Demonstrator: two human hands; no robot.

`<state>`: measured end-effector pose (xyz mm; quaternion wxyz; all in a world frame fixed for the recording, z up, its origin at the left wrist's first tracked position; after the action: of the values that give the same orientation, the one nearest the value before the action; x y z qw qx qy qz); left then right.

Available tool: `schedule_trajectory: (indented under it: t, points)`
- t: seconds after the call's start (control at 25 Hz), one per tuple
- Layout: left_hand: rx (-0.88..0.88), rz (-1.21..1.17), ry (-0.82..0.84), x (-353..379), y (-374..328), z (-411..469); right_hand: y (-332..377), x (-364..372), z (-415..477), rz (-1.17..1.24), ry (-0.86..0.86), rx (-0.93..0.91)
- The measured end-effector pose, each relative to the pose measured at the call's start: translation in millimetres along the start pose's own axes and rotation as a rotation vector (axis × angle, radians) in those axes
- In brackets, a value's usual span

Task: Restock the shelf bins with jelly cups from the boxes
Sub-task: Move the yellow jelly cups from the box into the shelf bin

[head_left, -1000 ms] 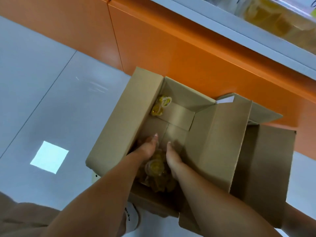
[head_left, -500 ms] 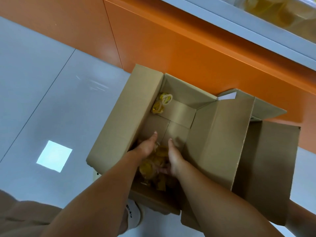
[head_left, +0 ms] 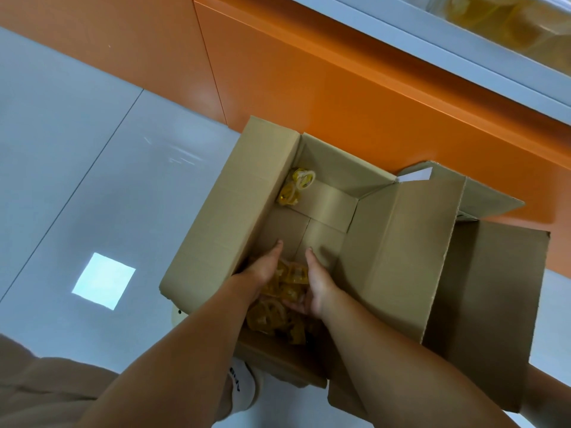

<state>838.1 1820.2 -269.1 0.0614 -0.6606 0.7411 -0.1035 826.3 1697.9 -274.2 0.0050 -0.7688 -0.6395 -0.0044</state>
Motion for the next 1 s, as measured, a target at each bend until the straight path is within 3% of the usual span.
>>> schedule_trajectory:
  t: [0.16,0.36,0.6,0.8,1.0]
  points:
    - [0.06,-0.066,-0.029,0.1,-8.2,-17.9,5.2,4.9,-11.0,0.017,0.081,-0.064]
    - [0.241,-0.159,-0.025,3.5,-45.4,-55.0,38.2,-8.2,-53.6,0.058,0.165,-0.282]
    - [0.502,-0.068,0.004,17.6,-95.9,-124.5,77.2,-25.7,-151.5,-0.159,0.223,-0.578]
    - [0.723,-0.025,0.037,33.5,-120.4,-204.5,89.2,-47.4,-239.1,-0.357,0.397,-0.746]
    - [0.843,-0.109,0.056,48.1,-133.8,-273.5,88.1,-59.3,-324.4,-0.468,0.317,-0.944]
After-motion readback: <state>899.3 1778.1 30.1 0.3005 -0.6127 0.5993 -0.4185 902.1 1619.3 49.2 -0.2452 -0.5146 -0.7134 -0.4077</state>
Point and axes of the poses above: each hand's wrist, its own z-axis towards the middle knuckle, its own x-axis out of the palm, y = z × x, the point moved 3 cm from there along z, towards the middle knuckle, and after that the axes turned 2 degrees about x, right-handed, at the moved point
